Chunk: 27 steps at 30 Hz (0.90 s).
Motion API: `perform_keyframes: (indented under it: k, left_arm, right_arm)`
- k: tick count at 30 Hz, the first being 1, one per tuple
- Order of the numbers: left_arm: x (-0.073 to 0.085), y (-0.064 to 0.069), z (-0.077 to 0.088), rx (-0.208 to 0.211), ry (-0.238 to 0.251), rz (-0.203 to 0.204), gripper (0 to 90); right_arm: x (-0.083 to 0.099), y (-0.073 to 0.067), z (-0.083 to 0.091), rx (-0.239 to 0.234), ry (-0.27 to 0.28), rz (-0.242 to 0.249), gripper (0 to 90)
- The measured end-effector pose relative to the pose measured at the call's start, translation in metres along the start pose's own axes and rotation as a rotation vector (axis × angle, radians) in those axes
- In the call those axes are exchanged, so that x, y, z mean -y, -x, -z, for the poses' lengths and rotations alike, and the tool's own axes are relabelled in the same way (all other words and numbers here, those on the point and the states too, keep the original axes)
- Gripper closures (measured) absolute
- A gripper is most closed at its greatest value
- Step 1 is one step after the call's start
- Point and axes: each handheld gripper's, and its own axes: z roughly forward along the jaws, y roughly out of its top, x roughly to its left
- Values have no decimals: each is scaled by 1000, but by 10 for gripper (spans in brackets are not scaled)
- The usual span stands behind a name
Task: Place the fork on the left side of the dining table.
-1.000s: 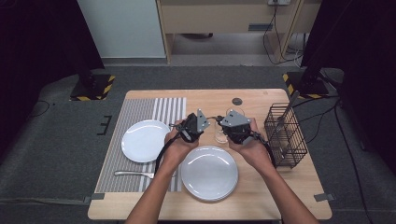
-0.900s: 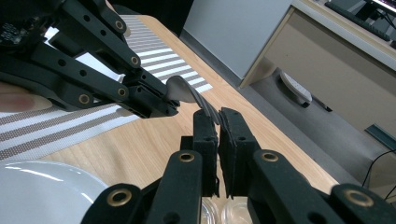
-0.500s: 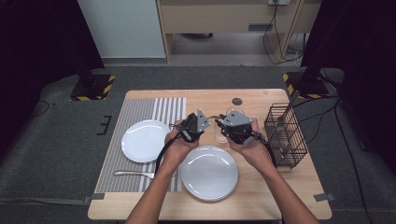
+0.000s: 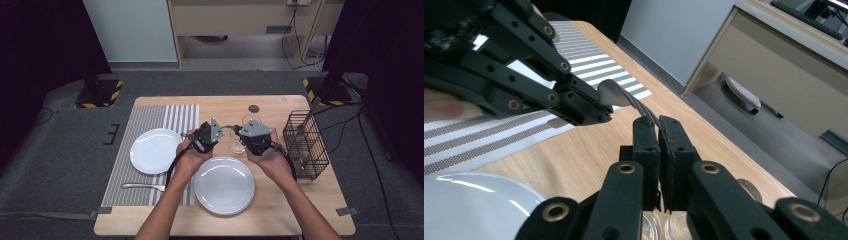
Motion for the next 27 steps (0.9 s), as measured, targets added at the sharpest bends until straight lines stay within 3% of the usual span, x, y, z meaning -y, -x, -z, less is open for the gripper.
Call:
perform_keyframes:
  k: [6, 16, 21, 27]
  left_arm:
    - [2, -1, 2, -3, 6, 5, 872]
    - [6, -8, 8, -21, 17, 33, 873]
    - [9, -14, 10, -66, 13, 36, 873]
    - [16, -22, 12, -89, 3, 42, 873]
  right_arm:
    - [0, -1, -1, -5, 2, -2, 873]
    - [25, -6, -6, 38, 2, -94, 501]
    - [44, -13, -5, 54, 9, -126, 384]
    - [60, -23, -1, 51, 15, -141, 260]
